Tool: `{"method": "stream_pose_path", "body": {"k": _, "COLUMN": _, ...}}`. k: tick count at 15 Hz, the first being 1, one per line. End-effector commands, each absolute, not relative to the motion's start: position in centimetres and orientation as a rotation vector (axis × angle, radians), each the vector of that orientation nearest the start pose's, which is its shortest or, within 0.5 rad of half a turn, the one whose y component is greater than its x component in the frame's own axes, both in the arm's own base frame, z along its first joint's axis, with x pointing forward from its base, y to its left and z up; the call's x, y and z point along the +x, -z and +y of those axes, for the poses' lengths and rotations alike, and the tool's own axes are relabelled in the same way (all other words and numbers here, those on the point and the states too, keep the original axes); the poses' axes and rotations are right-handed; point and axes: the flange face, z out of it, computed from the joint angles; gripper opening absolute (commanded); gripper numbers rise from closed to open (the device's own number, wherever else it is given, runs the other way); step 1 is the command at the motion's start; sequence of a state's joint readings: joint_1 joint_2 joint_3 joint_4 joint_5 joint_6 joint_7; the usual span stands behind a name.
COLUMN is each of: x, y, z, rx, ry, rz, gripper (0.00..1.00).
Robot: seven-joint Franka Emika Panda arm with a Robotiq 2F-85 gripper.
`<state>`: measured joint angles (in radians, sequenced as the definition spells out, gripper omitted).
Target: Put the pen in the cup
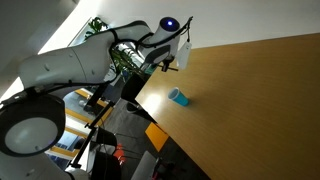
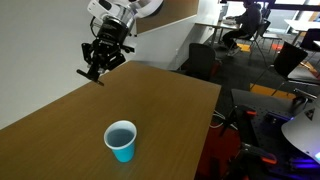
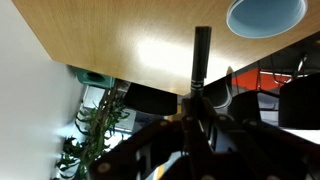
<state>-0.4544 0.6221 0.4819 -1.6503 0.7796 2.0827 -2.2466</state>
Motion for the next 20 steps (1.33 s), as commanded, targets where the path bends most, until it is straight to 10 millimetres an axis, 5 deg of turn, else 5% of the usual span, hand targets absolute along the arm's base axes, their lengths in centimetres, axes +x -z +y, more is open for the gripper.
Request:
{"method": "stream_pose_path", "body": {"k": 1, "x": 67.9, "y": -30.4, "z": 2.9, "rx": -1.370, "ry": 1.020, "rz": -1.912, "gripper": 0.03}}
{"method": "stream_pose_path", "body": {"k": 8, "x": 66.6, "y": -28.4, "z": 4.8, "rx": -1.089, "ry": 0.997, "rz": -1.845, "gripper": 0.03}}
{"method": "stream_pose_path", "body": {"k": 20, "x": 66.1, "y": -21.2, "z": 5.1, "rx": -1.061, "ry": 0.828, "rz": -1.670, "gripper": 0.03}}
